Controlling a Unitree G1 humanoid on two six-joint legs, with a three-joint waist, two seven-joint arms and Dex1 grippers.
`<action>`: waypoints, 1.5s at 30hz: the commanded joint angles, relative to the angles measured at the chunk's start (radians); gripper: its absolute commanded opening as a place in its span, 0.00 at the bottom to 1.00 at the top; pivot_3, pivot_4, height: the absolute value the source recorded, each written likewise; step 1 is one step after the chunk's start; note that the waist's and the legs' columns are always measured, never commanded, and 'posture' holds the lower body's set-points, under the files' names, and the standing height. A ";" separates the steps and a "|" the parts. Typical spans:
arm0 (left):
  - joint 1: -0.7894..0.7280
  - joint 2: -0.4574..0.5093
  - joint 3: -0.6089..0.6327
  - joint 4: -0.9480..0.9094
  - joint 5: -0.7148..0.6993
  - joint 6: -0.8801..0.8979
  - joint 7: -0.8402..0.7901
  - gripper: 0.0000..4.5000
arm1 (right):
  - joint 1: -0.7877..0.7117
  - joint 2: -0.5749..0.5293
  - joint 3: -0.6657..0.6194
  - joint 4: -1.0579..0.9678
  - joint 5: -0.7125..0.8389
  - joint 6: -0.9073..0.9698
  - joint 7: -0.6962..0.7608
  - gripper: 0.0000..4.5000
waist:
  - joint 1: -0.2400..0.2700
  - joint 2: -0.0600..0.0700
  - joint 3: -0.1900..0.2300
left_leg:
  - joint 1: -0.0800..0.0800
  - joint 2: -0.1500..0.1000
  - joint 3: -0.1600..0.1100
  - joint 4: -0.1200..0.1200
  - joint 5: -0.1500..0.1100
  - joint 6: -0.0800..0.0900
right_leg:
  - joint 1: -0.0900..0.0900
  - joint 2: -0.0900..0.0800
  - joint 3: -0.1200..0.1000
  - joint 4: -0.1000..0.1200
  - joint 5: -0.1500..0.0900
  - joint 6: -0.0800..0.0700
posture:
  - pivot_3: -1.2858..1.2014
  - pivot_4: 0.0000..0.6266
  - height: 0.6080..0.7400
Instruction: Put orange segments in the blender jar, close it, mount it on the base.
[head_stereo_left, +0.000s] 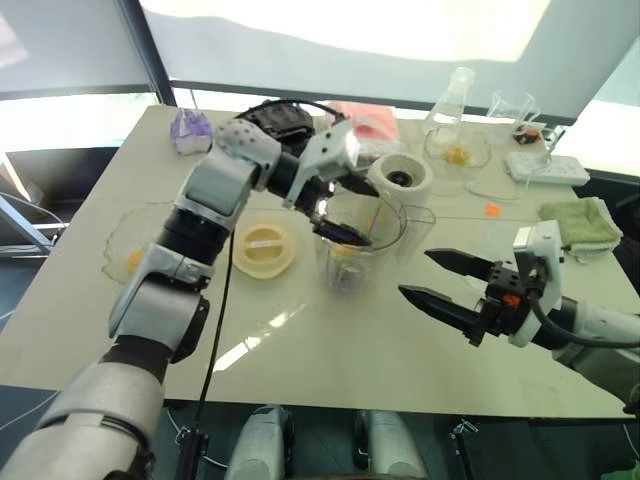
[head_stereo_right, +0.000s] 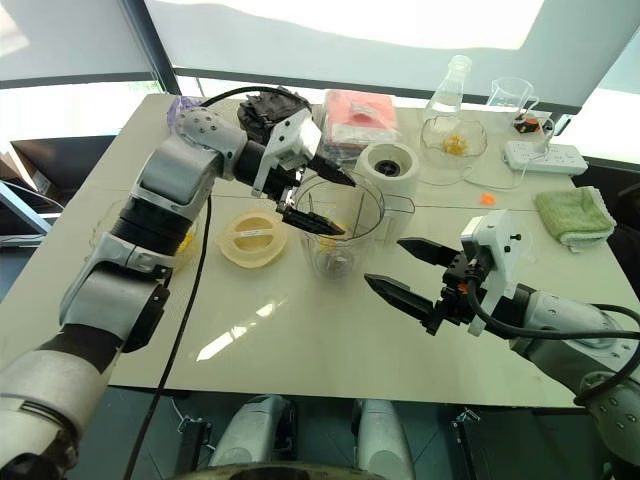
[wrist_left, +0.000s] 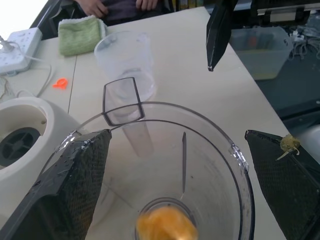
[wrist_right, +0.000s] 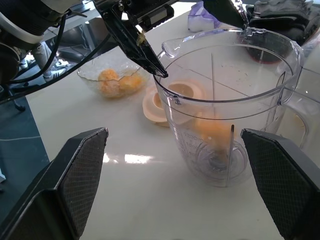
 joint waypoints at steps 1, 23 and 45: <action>-0.011 -0.016 0.003 0.002 0.007 -0.025 0.019 0.99 | -0.012 0.004 -0.011 -0.016 0.000 -0.024 -0.003 1.00 | 0.000 0.000 0.000 | 0.000 0.000 0.000 0.000 0.000 0.000 | 0.000 0.000 0.000 0.000 0.000 0.000 | 0.52 0.24 1.00; 0.503 0.194 0.333 -0.741 -0.374 0.449 0.375 0.99 | 0.325 0.273 -0.029 -0.011 -0.514 -0.261 -0.171 1.00 | 0.003 0.001 -0.001 | 0.005 0.001 -0.001 0.000 0.002 -0.003 | 0.002 -0.001 0.001 0.010 -0.001 0.002 | 0.52 0.24 1.00; 0.691 0.305 0.310 -0.901 -0.483 0.456 0.427 0.99 | 0.009 0.373 -0.113 0.689 -0.874 -0.497 -0.349 1.00 | -0.008 0.005 0.001 | 0.015 0.000 0.001 -0.002 0.002 -0.004 | 0.007 -0.001 0.003 0.010 -0.003 -0.001 | 0.52 0.24 1.00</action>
